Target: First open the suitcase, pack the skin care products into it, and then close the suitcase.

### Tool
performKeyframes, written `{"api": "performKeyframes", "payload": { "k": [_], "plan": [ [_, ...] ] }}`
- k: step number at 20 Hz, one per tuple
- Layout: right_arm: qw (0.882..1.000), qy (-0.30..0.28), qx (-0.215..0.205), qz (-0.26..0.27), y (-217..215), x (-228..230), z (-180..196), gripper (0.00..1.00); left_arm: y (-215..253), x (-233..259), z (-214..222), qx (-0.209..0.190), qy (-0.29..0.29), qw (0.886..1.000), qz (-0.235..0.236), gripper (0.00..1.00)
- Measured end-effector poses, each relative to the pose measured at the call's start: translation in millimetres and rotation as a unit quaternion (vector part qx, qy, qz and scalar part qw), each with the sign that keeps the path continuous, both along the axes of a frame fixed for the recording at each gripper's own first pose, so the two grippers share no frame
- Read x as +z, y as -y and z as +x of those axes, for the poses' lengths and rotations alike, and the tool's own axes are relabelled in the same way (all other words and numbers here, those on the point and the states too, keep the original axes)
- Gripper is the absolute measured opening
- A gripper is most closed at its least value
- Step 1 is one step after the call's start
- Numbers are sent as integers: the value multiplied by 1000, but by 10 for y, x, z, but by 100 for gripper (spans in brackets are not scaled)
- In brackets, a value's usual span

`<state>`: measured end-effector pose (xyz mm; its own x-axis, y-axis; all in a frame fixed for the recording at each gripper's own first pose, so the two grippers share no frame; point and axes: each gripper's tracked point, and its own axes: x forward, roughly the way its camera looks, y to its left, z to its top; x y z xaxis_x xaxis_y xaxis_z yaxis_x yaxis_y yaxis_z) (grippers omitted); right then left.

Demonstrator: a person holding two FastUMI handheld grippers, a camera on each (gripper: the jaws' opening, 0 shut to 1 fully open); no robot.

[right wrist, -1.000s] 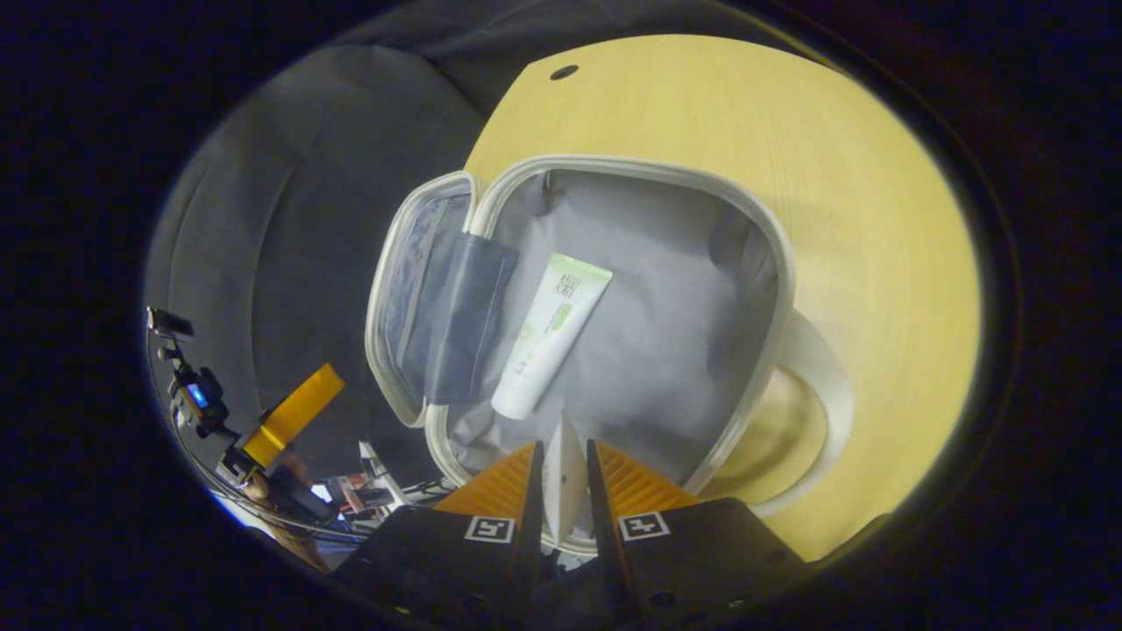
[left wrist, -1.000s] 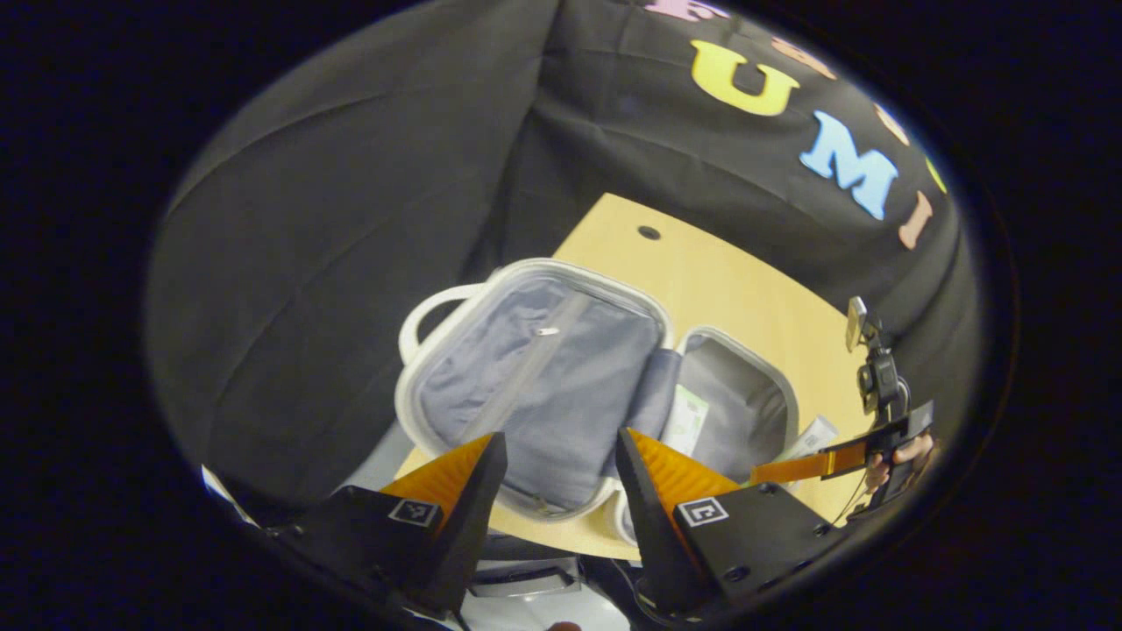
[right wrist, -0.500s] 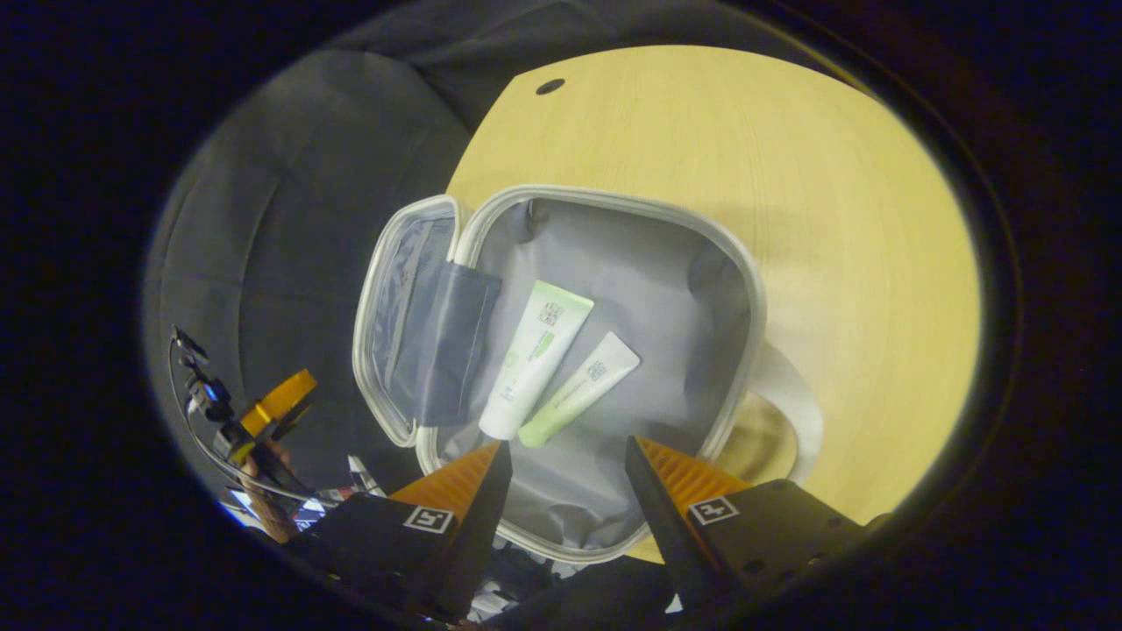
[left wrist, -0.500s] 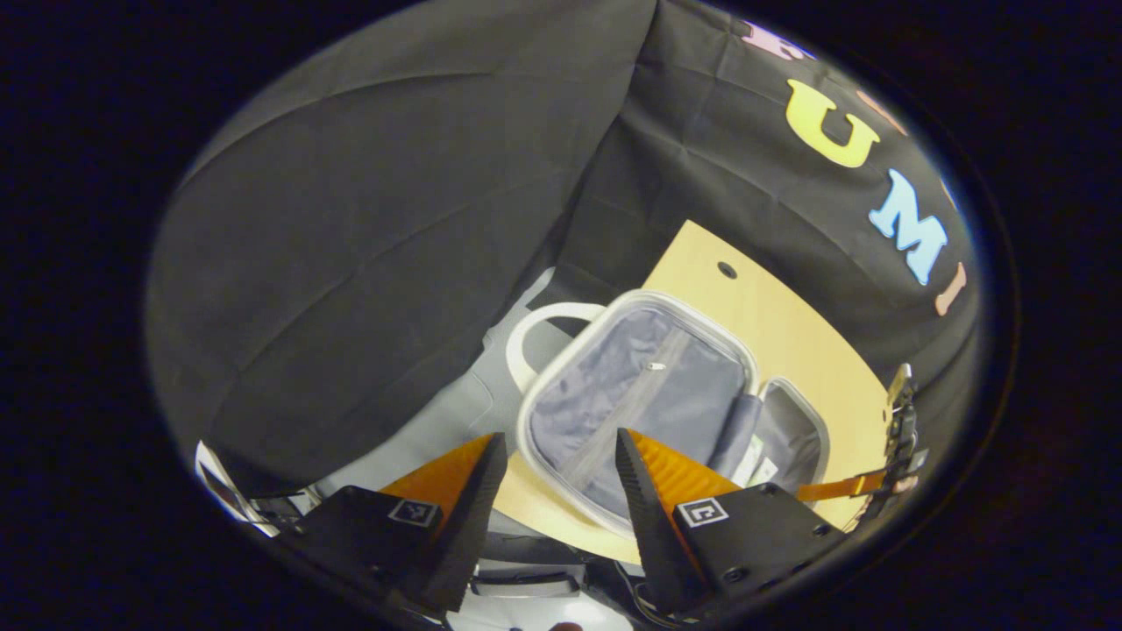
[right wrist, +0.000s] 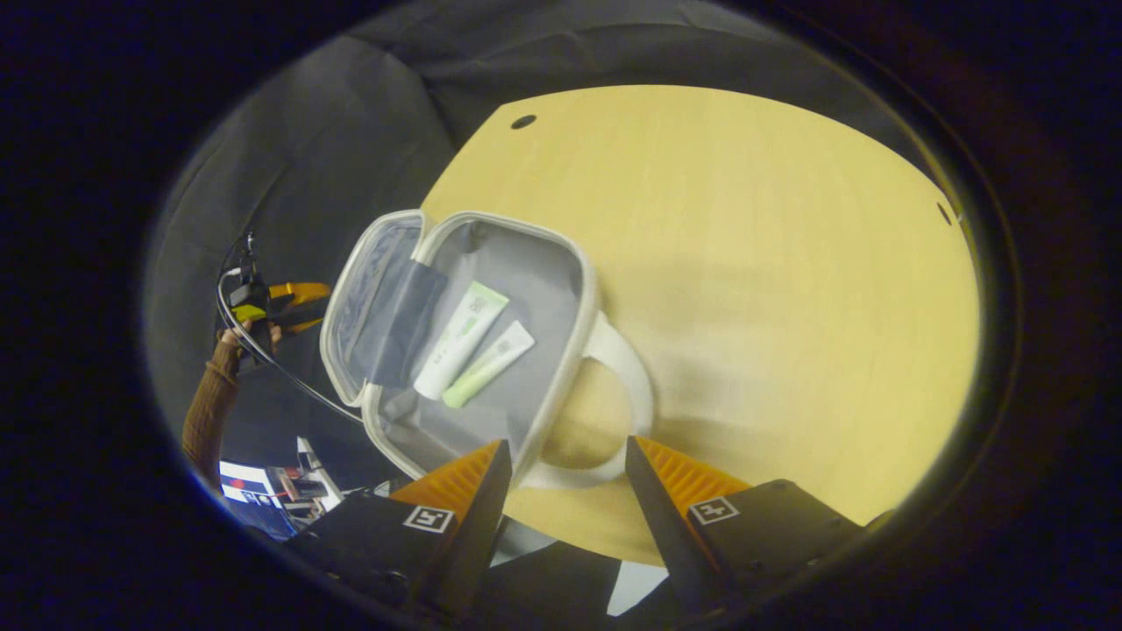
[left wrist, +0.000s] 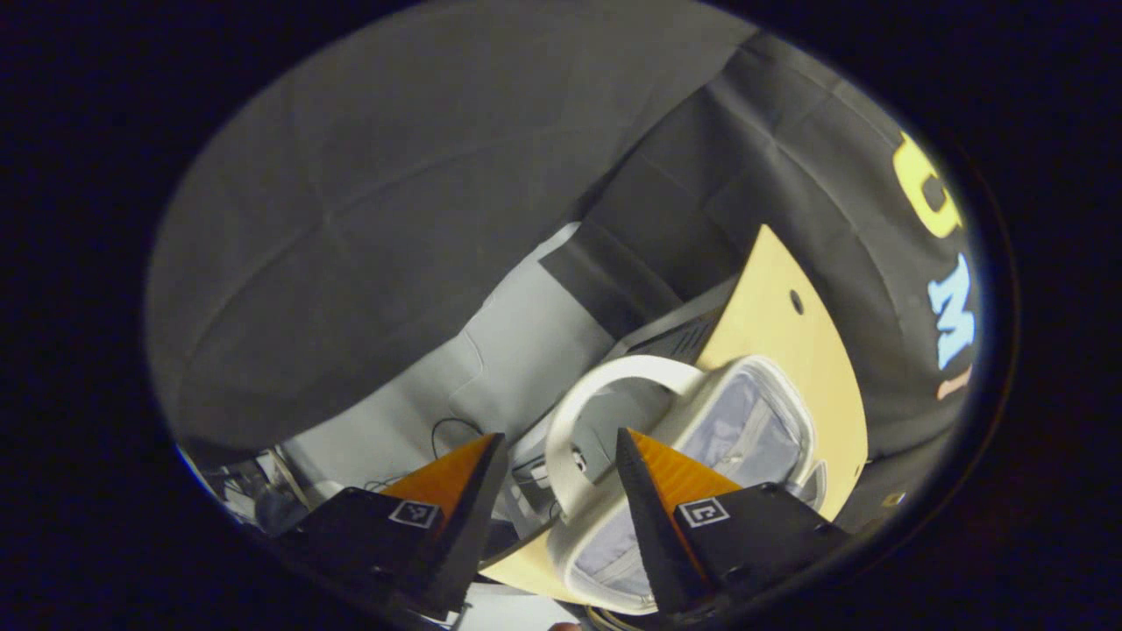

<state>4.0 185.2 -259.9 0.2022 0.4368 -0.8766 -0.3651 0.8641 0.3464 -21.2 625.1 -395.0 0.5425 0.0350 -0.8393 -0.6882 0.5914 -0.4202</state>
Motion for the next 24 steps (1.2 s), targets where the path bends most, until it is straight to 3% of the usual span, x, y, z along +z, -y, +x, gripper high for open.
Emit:
{"api": "performKeyframes", "payload": {
  "k": [5,7,9,10,12,13,14,18,24],
  "plan": [
    [998,-35,-56,-14,310,-137,-73,81,101,-434,320,73,32,990,-113,89],
    [998,-36,-52,-20,316,-167,-91,82,249,-460,309,80,31,986,-142,80],
    [998,-42,-42,-18,272,-183,-141,82,296,-382,371,88,57,984,-147,27],
    [998,-43,-36,-15,235,-181,-172,82,300,-297,398,91,80,982,-143,27],
    [999,-43,-25,-13,209,-181,-201,82,293,17,379,80,131,981,-118,14],
    [999,-43,-21,-12,195,-193,-214,82,316,230,293,74,152,981,-96,19],
    [999,-44,-20,-10,180,-196,-221,82,373,408,282,66,174,979,-81,13],
    [999,-43,-21,7,189,-169,-243,81,724,1218,158,41,232,972,-19,13],
    [998,-35,-35,31,404,-92,-277,81,1872,2538,48,-54,295,950,83,12]
  ]
}}
